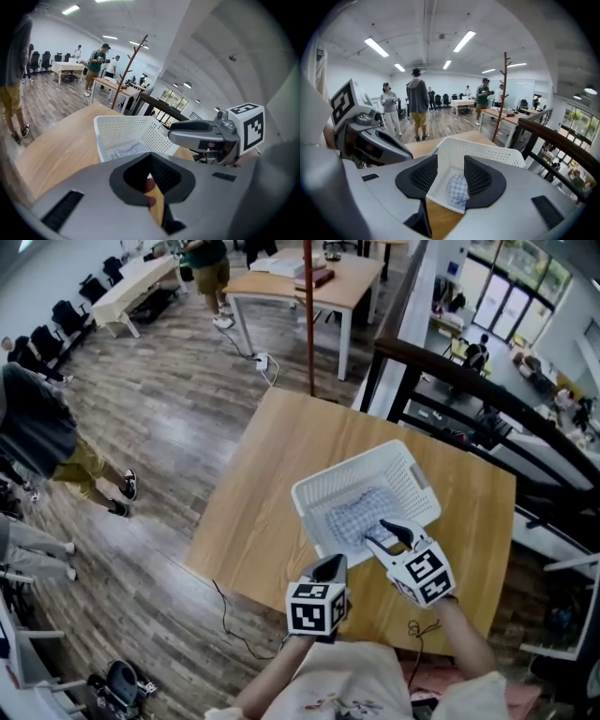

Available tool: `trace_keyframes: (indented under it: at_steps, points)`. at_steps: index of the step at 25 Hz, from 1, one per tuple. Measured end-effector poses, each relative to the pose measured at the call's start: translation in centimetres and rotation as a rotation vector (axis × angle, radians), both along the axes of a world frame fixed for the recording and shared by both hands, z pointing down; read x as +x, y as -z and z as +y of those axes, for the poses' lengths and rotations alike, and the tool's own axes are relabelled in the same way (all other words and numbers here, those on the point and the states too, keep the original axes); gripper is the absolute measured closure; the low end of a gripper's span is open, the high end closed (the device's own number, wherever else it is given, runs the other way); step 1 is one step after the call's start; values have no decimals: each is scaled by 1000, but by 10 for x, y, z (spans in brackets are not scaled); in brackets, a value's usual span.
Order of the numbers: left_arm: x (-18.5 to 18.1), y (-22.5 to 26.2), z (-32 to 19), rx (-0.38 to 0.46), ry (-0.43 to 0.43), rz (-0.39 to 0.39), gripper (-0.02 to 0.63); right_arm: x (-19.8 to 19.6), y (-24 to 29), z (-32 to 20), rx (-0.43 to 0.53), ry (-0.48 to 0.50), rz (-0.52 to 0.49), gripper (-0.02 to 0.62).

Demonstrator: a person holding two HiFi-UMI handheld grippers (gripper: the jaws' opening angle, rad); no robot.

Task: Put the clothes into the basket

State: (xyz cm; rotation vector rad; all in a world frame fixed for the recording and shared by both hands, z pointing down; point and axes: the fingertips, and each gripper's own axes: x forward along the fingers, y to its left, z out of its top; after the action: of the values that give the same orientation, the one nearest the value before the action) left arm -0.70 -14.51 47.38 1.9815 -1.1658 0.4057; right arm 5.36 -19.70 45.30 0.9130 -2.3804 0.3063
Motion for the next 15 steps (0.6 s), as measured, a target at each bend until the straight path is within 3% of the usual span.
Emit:
trace_keyframes:
  at_steps: [6,15]
  points:
    - [6,-1,28,-2,-51,-12,609,28,-5,25,6,-213,-109,436]
    - [10,19,47,64,-95,-9,609,41,29,59,130,-358,-205,471]
